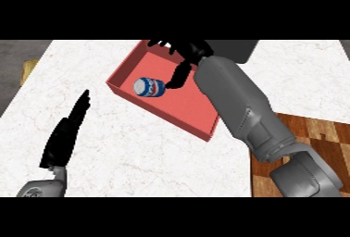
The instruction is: Pick the can from the cutting board and place it in the cardboard box
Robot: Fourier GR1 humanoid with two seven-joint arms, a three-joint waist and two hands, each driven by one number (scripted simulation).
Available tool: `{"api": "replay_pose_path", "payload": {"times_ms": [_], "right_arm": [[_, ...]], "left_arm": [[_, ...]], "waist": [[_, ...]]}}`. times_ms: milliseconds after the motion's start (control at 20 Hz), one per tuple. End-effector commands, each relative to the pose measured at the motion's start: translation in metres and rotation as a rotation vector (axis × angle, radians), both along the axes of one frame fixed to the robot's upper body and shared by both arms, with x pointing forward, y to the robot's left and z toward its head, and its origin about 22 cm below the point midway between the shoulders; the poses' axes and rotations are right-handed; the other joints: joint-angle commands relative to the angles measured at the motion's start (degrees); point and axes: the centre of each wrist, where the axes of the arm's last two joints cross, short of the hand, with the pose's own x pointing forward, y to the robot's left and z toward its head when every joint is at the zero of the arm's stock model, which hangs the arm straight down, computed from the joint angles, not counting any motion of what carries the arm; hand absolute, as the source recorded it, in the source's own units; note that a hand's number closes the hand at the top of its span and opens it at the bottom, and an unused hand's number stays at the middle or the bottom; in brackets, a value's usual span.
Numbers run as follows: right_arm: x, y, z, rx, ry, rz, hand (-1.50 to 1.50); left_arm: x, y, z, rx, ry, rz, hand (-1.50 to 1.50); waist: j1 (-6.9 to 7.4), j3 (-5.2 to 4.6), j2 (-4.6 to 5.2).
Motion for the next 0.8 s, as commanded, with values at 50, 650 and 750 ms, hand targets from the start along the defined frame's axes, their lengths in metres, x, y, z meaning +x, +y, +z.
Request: {"api": "replay_pose_path", "payload": {"times_ms": [50,650,750], "right_arm": [[0.001,0.001,0.003,0.106,0.028,-0.006,-1.5],[0.01,-0.034,-0.003,0.727,0.114,-0.199,-1.5],[0.015,-0.036,0.021,0.792,0.104,-0.233,-1.5]], "left_arm": [[0.008,-0.015,-0.002,0.009,-0.007,-0.005,0.0],[0.0,0.013,0.002,0.003,-0.002,0.026,0.0],[0.002,-0.006,0.006,-0.003,-0.019,0.034,0.0]], "waist": [[0.42,0.02,0.32],[-1.32,0.12,0.53],[-1.91,0.14,0.1]]}}
